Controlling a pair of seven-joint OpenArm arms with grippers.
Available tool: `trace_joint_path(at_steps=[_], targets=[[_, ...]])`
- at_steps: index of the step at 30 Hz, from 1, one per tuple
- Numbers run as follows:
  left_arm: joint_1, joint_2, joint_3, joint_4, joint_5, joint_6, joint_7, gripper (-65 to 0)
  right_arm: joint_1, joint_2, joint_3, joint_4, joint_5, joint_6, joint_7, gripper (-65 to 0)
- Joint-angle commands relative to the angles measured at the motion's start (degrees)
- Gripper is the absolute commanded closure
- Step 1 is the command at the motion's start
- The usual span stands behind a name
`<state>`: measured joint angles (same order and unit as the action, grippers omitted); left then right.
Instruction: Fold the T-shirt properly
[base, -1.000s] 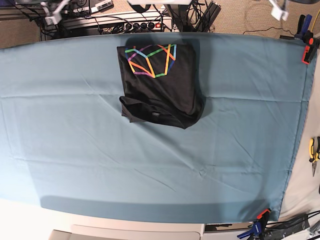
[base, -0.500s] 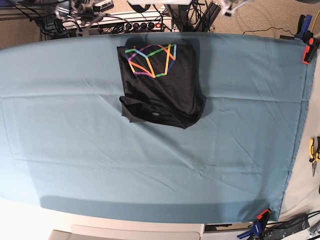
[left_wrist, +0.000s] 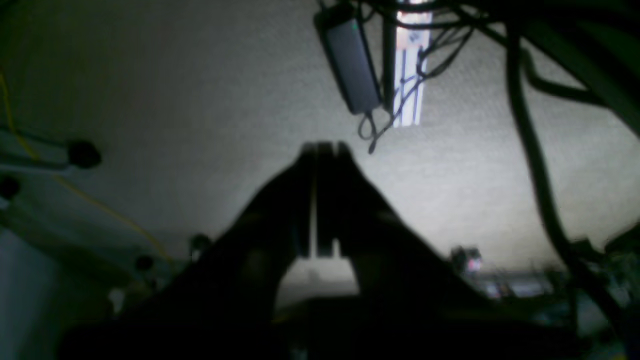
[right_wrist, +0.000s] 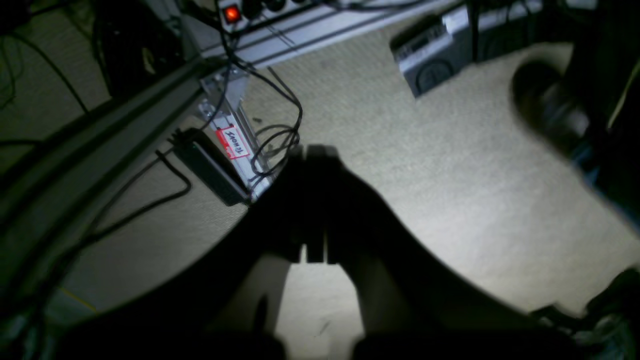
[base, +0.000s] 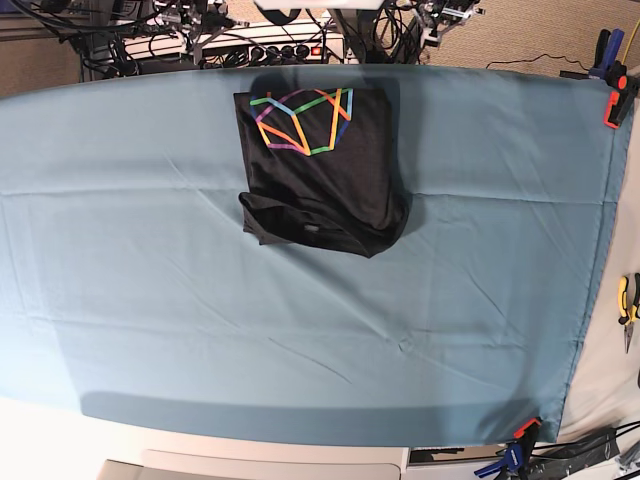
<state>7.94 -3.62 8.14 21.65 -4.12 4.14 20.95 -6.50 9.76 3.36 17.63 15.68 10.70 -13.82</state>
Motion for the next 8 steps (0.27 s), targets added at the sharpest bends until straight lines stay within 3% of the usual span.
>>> trace_joint_path(at_steps=[1,8], targets=[[-0.1,0.1,-0.1,-0.3,-0.3,0.5,1.9,0.0,0.2,0.2,0.1,0.3,0.0,0.2,-1.0,0.0],[-1.1,0.3,-0.1,-0.9,-2.9,-0.8,4.6,0.0,0.0,-0.7,0.1,0.3,-0.7,-0.4,-3.6,0.0]])
